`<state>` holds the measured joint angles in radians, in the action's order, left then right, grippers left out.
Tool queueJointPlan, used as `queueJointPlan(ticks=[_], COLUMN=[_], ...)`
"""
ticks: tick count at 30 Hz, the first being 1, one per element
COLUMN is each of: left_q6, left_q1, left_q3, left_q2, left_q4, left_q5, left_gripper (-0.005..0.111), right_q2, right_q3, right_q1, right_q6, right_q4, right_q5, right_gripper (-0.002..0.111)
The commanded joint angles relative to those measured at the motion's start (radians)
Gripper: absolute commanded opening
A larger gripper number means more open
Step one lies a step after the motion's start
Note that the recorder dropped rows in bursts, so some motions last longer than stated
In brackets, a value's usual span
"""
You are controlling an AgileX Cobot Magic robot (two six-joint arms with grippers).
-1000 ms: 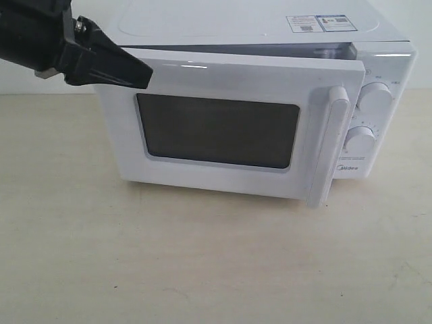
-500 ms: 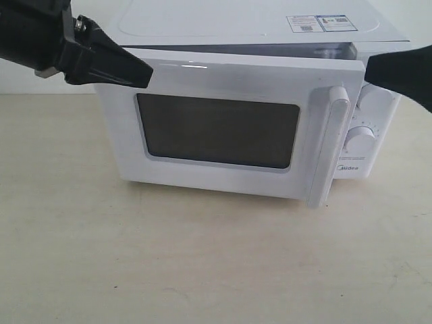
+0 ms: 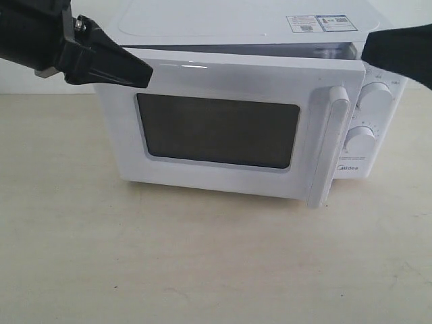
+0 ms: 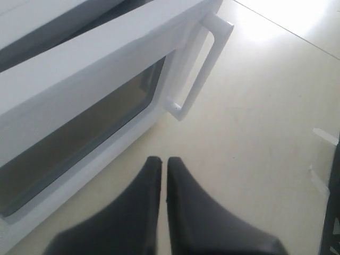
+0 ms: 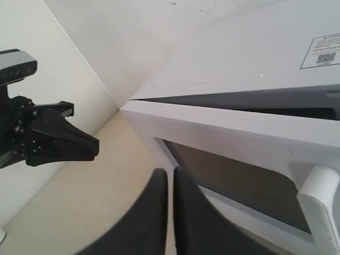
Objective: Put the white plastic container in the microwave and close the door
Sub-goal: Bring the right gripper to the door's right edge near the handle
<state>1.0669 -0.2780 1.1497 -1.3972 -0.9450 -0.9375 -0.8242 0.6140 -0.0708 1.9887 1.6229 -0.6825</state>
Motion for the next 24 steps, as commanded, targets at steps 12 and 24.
queueJointPlan(ticks=[12, 24], left_q6=[0.002, 0.004], left_q1=[-0.005, -0.005], left_q3=[0.008, 0.008], left_q2=[0.011, 0.011], left_q4=[-0.015, -0.015], left_q5=[0.006, 0.026], left_gripper=[0.004, 0.004], right_q2=[0.034, -0.008], right_q3=[0.043, 0.044], right_q1=[-0.021, -0.205], right_q6=[-1.565, -2.5], right_q4=[-1.209, -2.404], right_q5=[1.228, 1.065], right_gripper=[0.0, 0.0])
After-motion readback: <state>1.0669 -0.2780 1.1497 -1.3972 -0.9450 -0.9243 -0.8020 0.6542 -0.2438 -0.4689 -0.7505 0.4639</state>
